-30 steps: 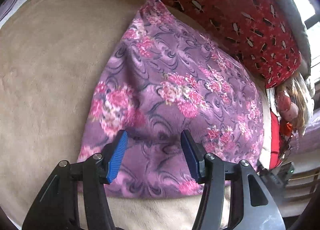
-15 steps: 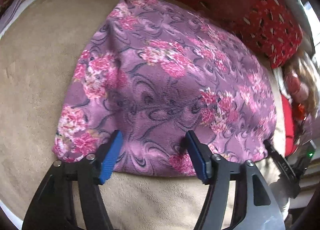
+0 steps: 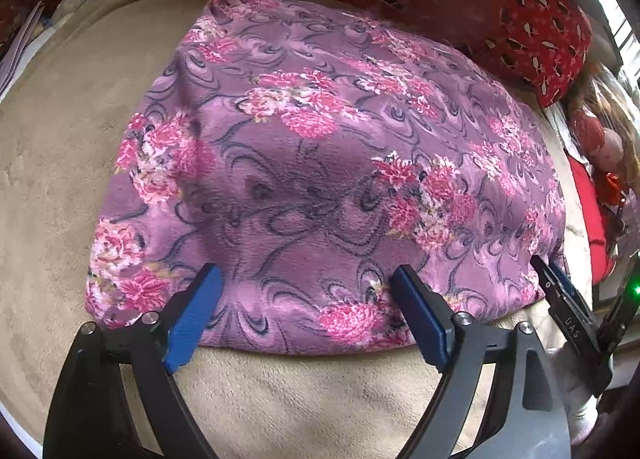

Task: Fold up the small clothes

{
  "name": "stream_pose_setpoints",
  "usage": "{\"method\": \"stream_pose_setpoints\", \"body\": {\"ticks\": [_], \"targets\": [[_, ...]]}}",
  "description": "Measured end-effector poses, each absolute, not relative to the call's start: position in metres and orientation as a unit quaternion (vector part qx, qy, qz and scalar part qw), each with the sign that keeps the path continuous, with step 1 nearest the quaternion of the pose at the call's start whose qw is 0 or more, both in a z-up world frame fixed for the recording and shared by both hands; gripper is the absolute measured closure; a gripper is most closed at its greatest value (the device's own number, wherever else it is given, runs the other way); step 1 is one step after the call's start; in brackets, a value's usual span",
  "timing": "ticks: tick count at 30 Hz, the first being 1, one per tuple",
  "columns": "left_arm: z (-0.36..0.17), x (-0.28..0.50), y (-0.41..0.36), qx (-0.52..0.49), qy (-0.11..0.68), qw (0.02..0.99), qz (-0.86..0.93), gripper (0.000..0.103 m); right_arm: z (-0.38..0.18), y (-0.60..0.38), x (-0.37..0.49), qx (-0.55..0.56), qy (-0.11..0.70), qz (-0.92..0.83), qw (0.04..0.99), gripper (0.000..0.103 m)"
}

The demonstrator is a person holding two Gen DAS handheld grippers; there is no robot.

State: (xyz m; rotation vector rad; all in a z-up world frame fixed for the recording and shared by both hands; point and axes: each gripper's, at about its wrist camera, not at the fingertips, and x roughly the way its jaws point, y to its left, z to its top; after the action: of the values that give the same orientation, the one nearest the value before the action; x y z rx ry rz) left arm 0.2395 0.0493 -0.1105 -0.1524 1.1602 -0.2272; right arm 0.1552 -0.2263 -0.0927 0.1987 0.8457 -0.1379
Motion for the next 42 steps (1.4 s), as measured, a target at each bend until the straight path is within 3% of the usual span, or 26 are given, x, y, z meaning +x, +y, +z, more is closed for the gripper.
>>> {"method": "stream_pose_setpoints", "body": {"ticks": [3, 6, 10, 12, 16, 20, 21, 22, 23, 25, 27, 29, 32, 33, 35, 39, 42], "targets": [[-0.111, 0.240, 0.049, -0.076, 0.543, 0.829, -0.108, 0.012, -0.094, -0.225, 0.154, 0.091, 0.405, -0.061, 0.908, 0.022], [-0.113, 0.237, 0.045, -0.064, 0.541, 0.832, -0.102, 0.006, -0.095, -0.222, 0.159, 0.088, 0.419, -0.025, 0.904, 0.001], [-0.106, 0.237, 0.039, -0.045, 0.544, 0.832, -0.101, 0.006, -0.091, -0.215, 0.165, 0.055, 0.446, -0.005, 0.893, 0.001], [-0.093, 0.237, 0.046, -0.063, 0.531, 0.837, -0.112, 0.007, -0.081, -0.220, 0.165, 0.062, 0.440, 0.002, 0.896, 0.009], [-0.054, 0.259, 0.061, -0.071, 0.483, 0.866, -0.105, 0.007, -0.044, -0.273, 0.182, 0.152, 0.370, -0.012, 0.916, 0.009], [-0.047, 0.309, 0.062, -0.074, 0.493, 0.861, -0.096, 0.007, -0.048, -0.335, 0.236, 0.253, 0.382, -0.059, 0.887, 0.013], [-0.049, 0.325, 0.059, -0.069, 0.501, 0.858, -0.091, 0.007, -0.056, -0.347, 0.254, 0.281, 0.397, -0.053, 0.872, 0.021], [-0.051, 0.334, 0.058, -0.068, 0.507, 0.855, -0.086, 0.007, -0.061, -0.350, 0.266, 0.293, 0.409, -0.044, 0.863, 0.037], [-0.053, 0.343, 0.058, -0.067, 0.510, 0.853, -0.084, 0.007, -0.066, -0.352, 0.281, 0.303, 0.420, -0.033, 0.855, 0.046], [-0.057, 0.357, 0.056, -0.066, 0.512, 0.853, -0.077, 0.007, -0.067, -0.350, 0.301, 0.308, 0.429, 0.002, 0.849, 0.094], [-0.068, 0.370, 0.055, -0.072, 0.516, 0.851, -0.064, 0.007, -0.053, -0.345, 0.304, 0.285, 0.394, 0.015, 0.874, 0.099], [-0.093, 0.383, 0.055, -0.074, 0.542, 0.836, -0.040, 0.008, -0.045, -0.350, 0.293, 0.288, 0.334, 0.017, 0.897, 0.099], [-0.104, 0.389, 0.052, -0.045, 0.538, 0.842, -0.019, 0.007, -0.084, -0.359, 0.305, 0.298, 0.422, -0.021, 0.856, 0.099], [-0.099, 0.388, 0.050, -0.036, 0.540, 0.841, -0.023, 0.008, -0.088, -0.362, 0.301, 0.311, 0.412, -0.014, 0.857, 0.098], [-0.089, 0.383, 0.052, -0.043, 0.542, 0.838, -0.046, 0.024, -0.072, -0.362, 0.291, 0.301, 0.401, -0.032, 0.864, 0.089], [-0.061, 0.356, 0.078, -0.118, 0.515, 0.845, -0.084, 0.024, -0.036, -0.344, 0.257, 0.254, 0.345, -0.015, 0.903, 0.088], [-0.080, 0.351, 0.087, -0.140, 0.545, 0.824, -0.071, 0.024, -0.041, -0.315, 0.243, 0.221, 0.348, 0.013, 0.911, 0.073]]}}
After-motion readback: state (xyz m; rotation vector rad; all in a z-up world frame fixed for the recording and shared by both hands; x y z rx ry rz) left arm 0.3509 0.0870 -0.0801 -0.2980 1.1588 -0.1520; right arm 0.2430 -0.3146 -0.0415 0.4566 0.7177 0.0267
